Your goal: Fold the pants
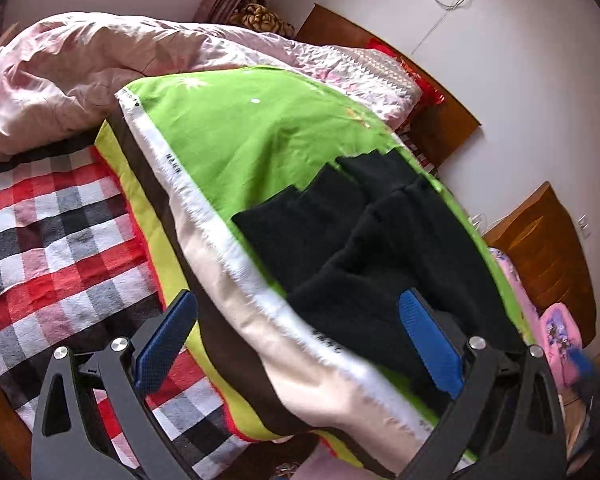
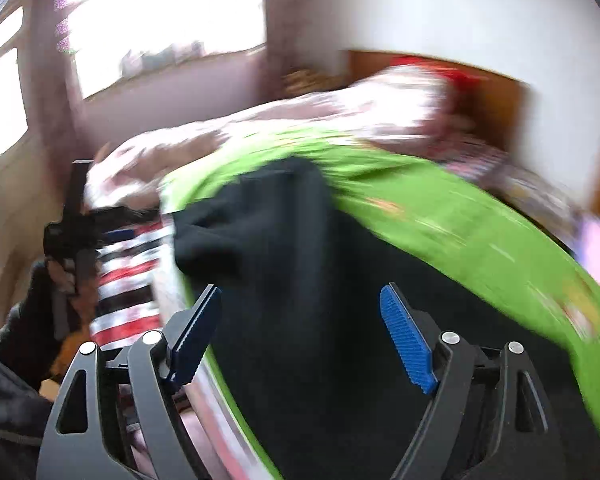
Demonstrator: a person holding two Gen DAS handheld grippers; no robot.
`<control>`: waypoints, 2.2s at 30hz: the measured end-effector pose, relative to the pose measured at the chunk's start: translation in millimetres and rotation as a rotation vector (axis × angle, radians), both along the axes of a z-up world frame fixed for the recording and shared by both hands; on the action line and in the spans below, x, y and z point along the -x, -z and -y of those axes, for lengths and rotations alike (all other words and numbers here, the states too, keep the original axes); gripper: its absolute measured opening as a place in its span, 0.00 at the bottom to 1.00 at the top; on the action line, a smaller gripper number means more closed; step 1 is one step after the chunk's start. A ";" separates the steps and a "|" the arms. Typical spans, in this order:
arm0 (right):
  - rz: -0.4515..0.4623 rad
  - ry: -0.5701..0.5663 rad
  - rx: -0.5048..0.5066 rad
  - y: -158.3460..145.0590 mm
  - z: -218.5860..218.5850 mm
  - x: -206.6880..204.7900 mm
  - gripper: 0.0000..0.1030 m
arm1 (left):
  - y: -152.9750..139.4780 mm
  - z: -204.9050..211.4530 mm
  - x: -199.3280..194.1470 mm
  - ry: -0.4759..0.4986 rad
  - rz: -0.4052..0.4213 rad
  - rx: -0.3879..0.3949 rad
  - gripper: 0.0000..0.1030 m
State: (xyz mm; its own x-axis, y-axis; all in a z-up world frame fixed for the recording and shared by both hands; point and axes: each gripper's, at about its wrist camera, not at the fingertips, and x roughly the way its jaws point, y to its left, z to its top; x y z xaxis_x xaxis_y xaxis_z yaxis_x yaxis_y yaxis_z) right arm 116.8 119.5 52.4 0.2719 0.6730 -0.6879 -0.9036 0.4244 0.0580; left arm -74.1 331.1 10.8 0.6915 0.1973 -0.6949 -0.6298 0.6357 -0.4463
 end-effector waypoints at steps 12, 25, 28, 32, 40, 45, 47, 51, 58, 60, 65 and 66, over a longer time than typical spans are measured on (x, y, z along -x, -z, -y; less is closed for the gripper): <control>-0.593 -0.046 0.098 77.8 -244.8 -50.8 0.75 | 14.8 -23.1 -3.1 -0.059 -0.058 -0.056 0.98; -0.266 0.040 0.055 36.3 -215.2 -68.6 0.73 | 14.9 -42.2 -9.9 0.008 0.000 0.065 0.98; -0.200 -0.129 0.162 43.7 -224.7 -61.1 0.72 | 17.8 -42.6 -28.0 0.019 -0.005 0.035 0.95; -0.185 -0.198 0.275 56.7 -223.5 -78.7 0.62 | 37.8 -48.2 -47.8 0.079 -0.014 0.113 0.77; -0.112 -0.349 0.356 64.0 -229.1 -70.1 0.43 | 45.2 -57.7 -53.3 0.040 -0.016 0.092 0.74; -0.049 -0.309 0.355 75.1 -240.1 -58.4 0.36 | 50.0 -65.0 -57.1 0.035 -0.011 0.097 0.63; -0.032 -0.289 0.342 73.3 -240.3 -57.4 0.22 | 45.4 -63.4 -54.9 0.027 -0.032 0.039 0.30; 0.061 -0.269 0.287 59.1 -222.7 -44.9 0.16 | 27.0 -59.4 -45.6 0.015 -0.010 -0.021 0.10; 0.114 -0.166 0.155 21.6 -201.0 -49.5 0.15 | -17.1 -40.2 -55.1 -0.001 -0.085 -0.195 0.12; 0.108 -0.144 0.148 21.3 -200.9 -57.5 0.15 | -21.5 -42.0 -58.7 -0.026 -0.111 -0.238 0.40; 0.095 -0.124 0.160 30.3 -215.3 -67.2 0.15 | -2.2 -71.5 -74.6 0.011 -0.062 -0.042 0.70; 0.089 -0.125 0.160 30.5 -217.0 -68.7 0.15 | 3.9 -75.0 -79.2 0.032 -0.052 0.000 0.72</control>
